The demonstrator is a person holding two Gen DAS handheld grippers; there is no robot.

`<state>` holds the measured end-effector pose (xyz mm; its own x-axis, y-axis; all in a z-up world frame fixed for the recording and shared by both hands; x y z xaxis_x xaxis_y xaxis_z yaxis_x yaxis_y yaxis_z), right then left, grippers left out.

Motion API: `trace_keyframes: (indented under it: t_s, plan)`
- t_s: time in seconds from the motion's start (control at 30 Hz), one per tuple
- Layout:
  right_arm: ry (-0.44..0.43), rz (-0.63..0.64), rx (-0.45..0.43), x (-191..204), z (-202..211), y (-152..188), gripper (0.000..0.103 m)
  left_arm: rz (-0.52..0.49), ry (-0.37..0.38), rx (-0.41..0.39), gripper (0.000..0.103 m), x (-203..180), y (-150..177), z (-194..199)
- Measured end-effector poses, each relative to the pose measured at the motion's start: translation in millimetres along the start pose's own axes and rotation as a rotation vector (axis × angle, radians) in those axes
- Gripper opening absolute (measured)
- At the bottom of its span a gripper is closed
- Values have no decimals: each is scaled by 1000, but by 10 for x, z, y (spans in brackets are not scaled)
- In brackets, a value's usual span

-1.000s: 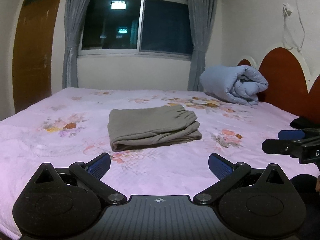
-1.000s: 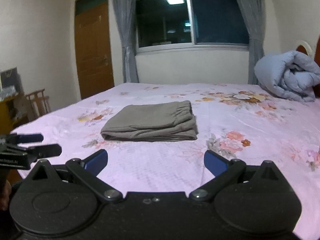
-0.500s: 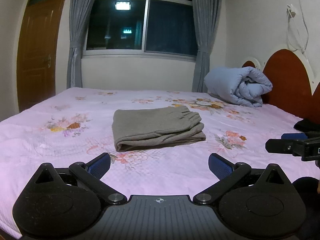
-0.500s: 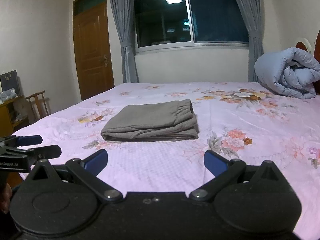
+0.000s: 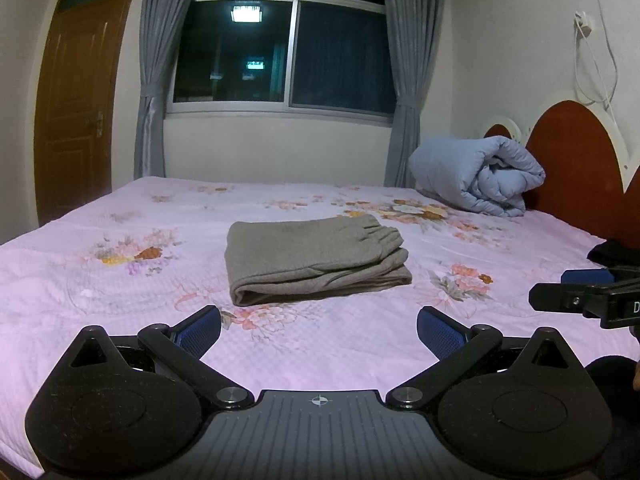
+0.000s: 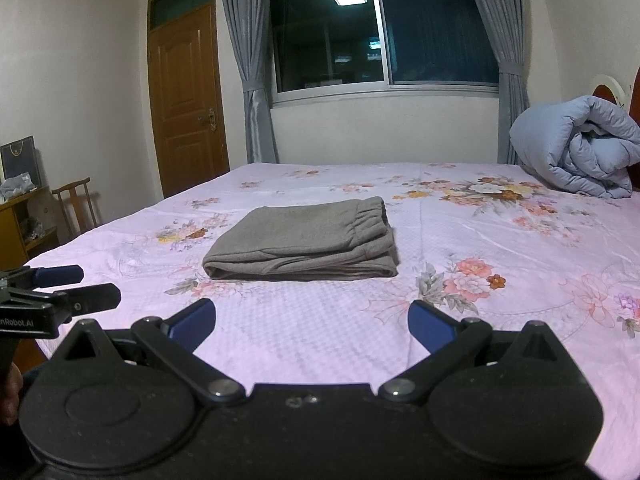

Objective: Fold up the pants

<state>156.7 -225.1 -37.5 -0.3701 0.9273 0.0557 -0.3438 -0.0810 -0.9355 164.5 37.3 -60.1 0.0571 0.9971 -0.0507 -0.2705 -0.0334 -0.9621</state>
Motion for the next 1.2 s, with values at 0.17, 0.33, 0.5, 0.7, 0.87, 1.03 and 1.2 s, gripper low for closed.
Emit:
trace_keyframes:
  t_s: [0.17,0.33,0.5,0.7,0.87,1.03,1.2]
  plan:
    - [0,0,-1,1,0,-1,97,-7,-1,-3,103,-4,-11,14]
    - [0,0,0,-3,-1,-2,97,-4,0,-6,103,9,-18,15]
    - [0,1,-1,3,-2,-3,97,-5,-1,-6,103,6,-17,17]
    - [0,1,-1,4,-4,-2,97,-4,-1,-6,103,4,-17,18]
    - [0,1,-1,5,-5,-2,97,-5,-2,-6,103,1,-16,18]
    - [1,1,-1,3,-6,-5,97,-4,-1,-5,103,1,-14,14]
    - [-1,2,1,3,-7,-2,97,-8,1,-4,103,-3,-17,17]
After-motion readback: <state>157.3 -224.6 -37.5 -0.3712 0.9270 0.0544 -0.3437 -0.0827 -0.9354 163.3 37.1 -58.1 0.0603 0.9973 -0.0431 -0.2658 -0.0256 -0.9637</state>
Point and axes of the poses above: each gripper's, at about its wrist camera, not at the fingertips, and z roughly against the way its jaws point, x to its left, y to its underside, the point moved 8 cm from there along -z, roughly the way its jaws point, and after that the axes turned 2 degrees about -x, right-handed, at the moved point
